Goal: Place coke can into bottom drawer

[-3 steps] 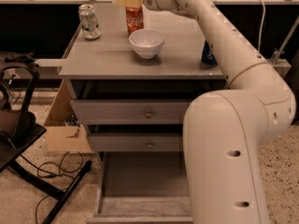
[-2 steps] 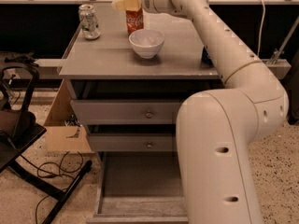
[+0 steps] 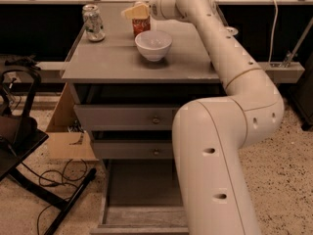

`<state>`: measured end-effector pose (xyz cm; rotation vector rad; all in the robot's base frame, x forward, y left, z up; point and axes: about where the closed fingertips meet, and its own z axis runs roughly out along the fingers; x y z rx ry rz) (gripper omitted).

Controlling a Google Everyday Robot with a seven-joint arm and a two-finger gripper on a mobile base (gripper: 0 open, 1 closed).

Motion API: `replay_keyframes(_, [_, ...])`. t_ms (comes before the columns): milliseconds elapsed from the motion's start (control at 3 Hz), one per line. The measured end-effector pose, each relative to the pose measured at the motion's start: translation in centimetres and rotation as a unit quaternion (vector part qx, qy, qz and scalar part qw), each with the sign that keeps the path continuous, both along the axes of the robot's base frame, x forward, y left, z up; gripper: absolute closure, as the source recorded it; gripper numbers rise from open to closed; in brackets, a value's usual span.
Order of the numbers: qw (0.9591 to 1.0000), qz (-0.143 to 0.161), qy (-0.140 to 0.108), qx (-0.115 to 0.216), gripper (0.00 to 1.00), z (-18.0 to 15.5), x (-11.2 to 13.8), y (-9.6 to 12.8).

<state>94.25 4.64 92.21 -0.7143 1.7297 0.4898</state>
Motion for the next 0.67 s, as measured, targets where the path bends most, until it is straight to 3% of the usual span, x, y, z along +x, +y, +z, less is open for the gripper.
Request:
replay_keyframes(333, [0.9999,0.007,0.011,-0.006,0.0,-1.2,0.1,1.0])
replay_keyframes(667, [0.9996,-0.007,0.026,0.002,0.18,-3.0,0.6,-0.2])
